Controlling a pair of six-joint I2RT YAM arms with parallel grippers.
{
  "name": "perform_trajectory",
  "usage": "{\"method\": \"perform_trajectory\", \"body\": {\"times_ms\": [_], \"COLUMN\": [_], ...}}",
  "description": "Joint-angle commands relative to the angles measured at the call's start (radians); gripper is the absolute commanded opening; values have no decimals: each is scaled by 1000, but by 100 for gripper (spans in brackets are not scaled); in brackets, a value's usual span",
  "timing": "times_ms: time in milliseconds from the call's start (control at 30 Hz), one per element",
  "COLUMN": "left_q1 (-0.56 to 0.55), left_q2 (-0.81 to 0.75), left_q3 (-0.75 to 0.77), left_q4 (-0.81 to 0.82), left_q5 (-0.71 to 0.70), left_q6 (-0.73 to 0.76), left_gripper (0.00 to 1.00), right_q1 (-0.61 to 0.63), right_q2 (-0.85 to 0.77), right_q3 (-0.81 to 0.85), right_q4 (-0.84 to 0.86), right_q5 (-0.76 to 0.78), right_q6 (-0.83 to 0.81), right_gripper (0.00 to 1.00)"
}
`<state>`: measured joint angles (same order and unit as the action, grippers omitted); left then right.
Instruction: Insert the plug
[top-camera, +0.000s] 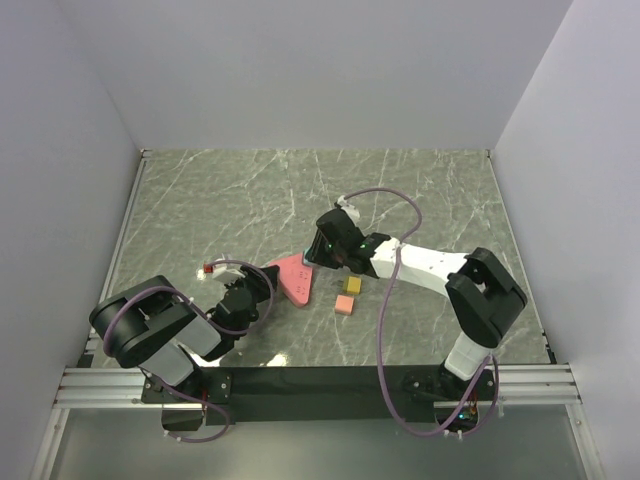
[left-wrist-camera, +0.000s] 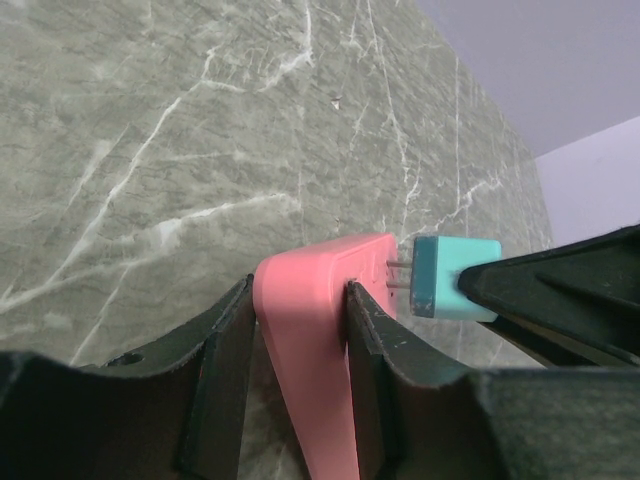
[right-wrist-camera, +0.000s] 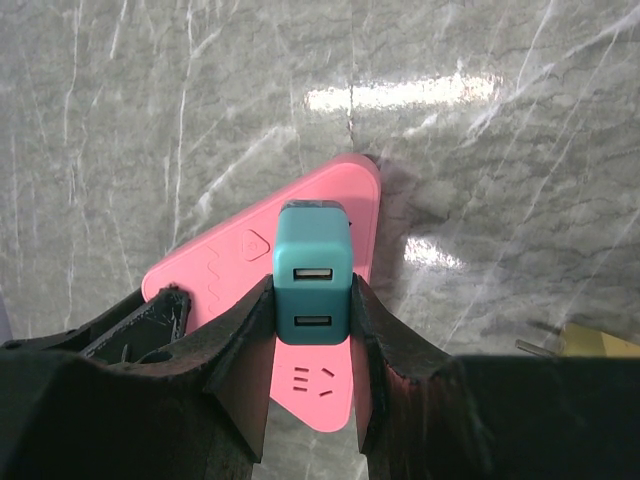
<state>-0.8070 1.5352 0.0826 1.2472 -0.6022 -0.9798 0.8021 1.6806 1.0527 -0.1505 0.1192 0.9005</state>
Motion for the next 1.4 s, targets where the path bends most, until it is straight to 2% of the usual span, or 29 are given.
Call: {"method": "perform_trajectory", "body": {"times_ms": [0, 333, 967, 1367], "left_q1": [-15, -17, -18, -17], "left_q2": [11, 65, 97, 195], "left_q3": [-7, 0, 16, 20], "left_q4": [52, 121, 149, 323], "left_q5": [28, 73, 117, 226], "left_q6": [56, 82, 112, 214], "left_gripper": [0, 0, 0, 0], "right_q1": [-7, -12, -11, -20], "right_q2": [60, 97, 192, 267], "right_q3": [24, 67, 98, 185], "right_q4": [-77, -96, -73, -113], "right_q5": [10, 8, -58, -98], "right_q6": [-20, -51, -80, -167], "right_gripper": [0, 0, 0, 0]}}
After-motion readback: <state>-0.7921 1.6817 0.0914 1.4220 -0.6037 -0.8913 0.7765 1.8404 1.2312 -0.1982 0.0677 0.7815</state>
